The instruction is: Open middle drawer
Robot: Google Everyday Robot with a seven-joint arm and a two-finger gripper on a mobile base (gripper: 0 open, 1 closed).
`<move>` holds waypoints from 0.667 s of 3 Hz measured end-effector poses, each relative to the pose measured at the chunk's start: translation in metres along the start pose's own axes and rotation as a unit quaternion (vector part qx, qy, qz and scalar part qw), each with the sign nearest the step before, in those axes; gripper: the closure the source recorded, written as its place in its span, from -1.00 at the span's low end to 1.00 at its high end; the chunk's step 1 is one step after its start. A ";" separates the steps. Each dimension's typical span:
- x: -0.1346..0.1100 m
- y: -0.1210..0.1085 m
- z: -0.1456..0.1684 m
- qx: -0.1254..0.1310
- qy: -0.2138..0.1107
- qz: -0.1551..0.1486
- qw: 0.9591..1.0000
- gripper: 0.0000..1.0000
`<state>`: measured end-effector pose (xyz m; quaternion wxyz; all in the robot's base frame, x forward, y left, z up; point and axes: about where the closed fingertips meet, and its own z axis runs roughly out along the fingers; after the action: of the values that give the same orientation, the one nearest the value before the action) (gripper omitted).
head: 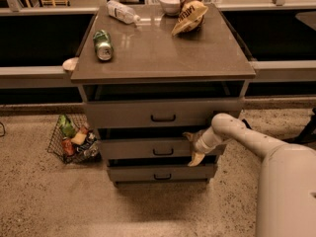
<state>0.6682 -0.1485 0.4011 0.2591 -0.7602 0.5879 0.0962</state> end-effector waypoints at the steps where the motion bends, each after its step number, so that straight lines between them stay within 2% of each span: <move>1: -0.008 0.013 0.006 -0.012 -0.013 -0.003 1.000 -0.03; 2: -0.012 0.011 0.000 -0.011 -0.014 -0.004 1.000 0.59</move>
Offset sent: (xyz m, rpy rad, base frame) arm -0.0585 0.0059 0.0299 0.0602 -0.0147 0.0708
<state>0.6542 -0.1401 0.4040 0.2593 -0.7638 0.5803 0.1127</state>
